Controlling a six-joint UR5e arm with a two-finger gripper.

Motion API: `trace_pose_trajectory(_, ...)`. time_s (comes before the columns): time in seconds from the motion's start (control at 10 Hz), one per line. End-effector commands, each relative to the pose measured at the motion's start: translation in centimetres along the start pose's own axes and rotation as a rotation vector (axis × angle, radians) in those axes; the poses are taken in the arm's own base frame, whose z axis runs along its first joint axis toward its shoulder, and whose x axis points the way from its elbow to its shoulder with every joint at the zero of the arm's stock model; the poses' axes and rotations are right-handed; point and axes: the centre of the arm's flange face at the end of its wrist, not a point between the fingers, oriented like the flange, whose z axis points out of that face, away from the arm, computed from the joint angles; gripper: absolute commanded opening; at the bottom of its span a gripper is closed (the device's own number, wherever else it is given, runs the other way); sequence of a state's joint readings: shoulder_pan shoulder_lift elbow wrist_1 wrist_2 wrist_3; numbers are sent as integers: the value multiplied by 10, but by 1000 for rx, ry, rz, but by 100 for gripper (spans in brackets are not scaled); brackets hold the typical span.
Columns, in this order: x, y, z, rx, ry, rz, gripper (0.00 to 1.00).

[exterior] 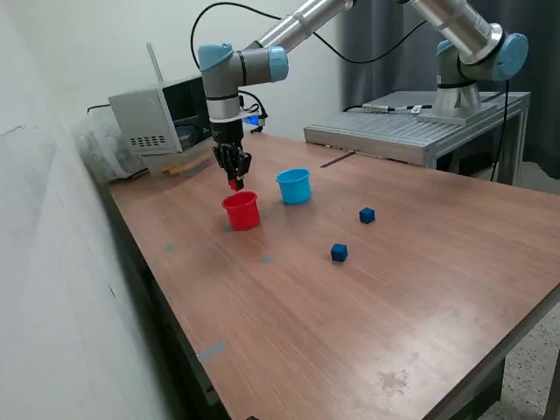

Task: Place red objects in the red bin, and blue objects in the blue bin.

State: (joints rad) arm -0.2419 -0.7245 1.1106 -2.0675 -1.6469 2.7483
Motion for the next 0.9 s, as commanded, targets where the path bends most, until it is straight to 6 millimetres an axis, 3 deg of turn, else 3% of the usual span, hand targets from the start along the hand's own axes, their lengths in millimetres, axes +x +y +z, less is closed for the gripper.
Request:
trace_pose_trajectory(0.0, -5, -2, 7, 9, 1, 5, 100)
trace_pose_trajectory(0.4, 12, 3, -11, -7, -3, -6, 100)
trace_pose_trajectory(0.8, 132, 10, -41, -28, 17, -168, 100)
